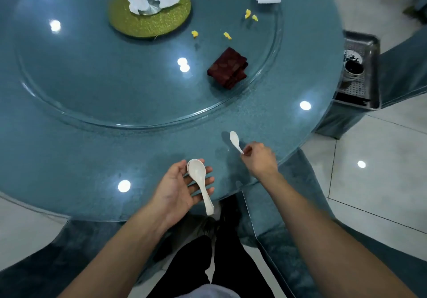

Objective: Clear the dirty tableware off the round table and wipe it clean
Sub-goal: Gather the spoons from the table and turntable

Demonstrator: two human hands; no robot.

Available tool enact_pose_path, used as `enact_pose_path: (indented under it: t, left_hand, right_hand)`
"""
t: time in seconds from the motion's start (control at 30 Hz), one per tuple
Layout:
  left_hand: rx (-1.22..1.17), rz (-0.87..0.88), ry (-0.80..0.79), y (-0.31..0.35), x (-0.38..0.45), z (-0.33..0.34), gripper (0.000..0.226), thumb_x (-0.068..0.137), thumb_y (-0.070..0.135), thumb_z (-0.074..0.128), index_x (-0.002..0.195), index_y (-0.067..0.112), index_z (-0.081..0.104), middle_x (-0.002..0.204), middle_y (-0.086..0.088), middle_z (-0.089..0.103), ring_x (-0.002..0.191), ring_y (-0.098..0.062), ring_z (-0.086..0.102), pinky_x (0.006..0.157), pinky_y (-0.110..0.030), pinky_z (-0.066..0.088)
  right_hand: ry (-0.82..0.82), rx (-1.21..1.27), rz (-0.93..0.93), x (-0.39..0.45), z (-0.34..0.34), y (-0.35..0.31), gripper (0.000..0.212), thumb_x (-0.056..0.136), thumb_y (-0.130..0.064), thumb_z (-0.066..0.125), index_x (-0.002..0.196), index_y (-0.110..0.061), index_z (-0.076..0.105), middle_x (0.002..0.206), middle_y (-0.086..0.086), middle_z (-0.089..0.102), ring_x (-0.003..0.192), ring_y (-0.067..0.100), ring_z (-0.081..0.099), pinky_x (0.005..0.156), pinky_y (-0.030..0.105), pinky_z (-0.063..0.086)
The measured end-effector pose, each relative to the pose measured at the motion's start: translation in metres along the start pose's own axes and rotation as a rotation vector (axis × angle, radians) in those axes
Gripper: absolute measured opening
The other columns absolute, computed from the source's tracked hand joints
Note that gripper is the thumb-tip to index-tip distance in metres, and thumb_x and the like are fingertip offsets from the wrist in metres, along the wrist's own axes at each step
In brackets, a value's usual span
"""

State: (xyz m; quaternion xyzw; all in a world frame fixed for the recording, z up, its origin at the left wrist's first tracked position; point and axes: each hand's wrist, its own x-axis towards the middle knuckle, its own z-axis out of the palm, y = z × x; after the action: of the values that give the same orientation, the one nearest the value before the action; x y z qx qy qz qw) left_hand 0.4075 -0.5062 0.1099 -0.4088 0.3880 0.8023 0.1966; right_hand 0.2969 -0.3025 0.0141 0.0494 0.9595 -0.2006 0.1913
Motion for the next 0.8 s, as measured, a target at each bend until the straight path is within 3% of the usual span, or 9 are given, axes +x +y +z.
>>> enact_pose_path:
  t: [0.17,0.33,0.47,0.7,0.8]
  left_hand:
    - [0.068,-0.026,-0.053,-0.013,0.008,0.026,0.037,0.101,0.031,0.042,0.122,0.008,0.062,0.107,-0.017,0.072,0.092,-0.033,0.067,0.088,-0.049,0.055]
    - [0.131,-0.037,-0.142,-0.036,0.010,0.068,0.029,0.097,0.024,0.047,0.110,0.003,0.063,0.107,-0.021,0.068,0.086,-0.036,0.068,0.086,-0.051,0.057]
    - [0.192,-0.053,-0.184,-0.062,0.007,0.099,0.023,0.097,0.025,0.047,0.099,0.009,0.062,0.097,-0.016,0.068,0.079,-0.029,0.066,0.062,-0.038,0.061]
    - [0.275,-0.073,-0.292,-0.120,-0.014,0.149,0.026,0.100,0.027,0.045,0.106,0.007,0.060,0.111,-0.017,0.069,0.084,-0.030,0.069,0.075,-0.040,0.057]
    - [0.315,-0.087,-0.314,-0.151,-0.025,0.170,0.025,0.101,0.029,0.044,0.103,0.010,0.060,0.115,-0.017,0.069,0.079,-0.027,0.072,0.067,-0.036,0.059]
  right_hand:
    - [0.135,0.309,0.049,-0.077,-0.031,-0.001,0.005,0.078,-0.025,0.073,0.082,-0.023,0.071,0.079,-0.007,0.073,0.081,0.016,0.069,0.079,0.033,0.056]
    - [0.235,0.413,0.093,-0.145,-0.068,0.006,0.010,0.080,-0.030,0.075,0.087,-0.024,0.071,0.071,-0.013,0.068,0.071,0.006,0.064,0.074,0.030,0.055]
    - [0.273,0.398,0.131,-0.181,-0.076,0.026,0.015,0.079,-0.037,0.075,0.087,-0.025,0.072,0.077,-0.011,0.071,0.074,0.008,0.066,0.076,0.036,0.056]
    - [0.363,0.211,0.170,-0.229,-0.088,0.079,0.024,0.085,-0.049,0.067,0.088,-0.026,0.072,0.082,-0.005,0.072,0.079,0.018,0.067,0.079,0.039,0.053]
    - [0.413,0.182,0.163,-0.246,-0.096,0.114,0.026,0.084,-0.055,0.065,0.088,-0.030,0.070,0.083,-0.008,0.069,0.081,0.014,0.065,0.082,0.039,0.050]
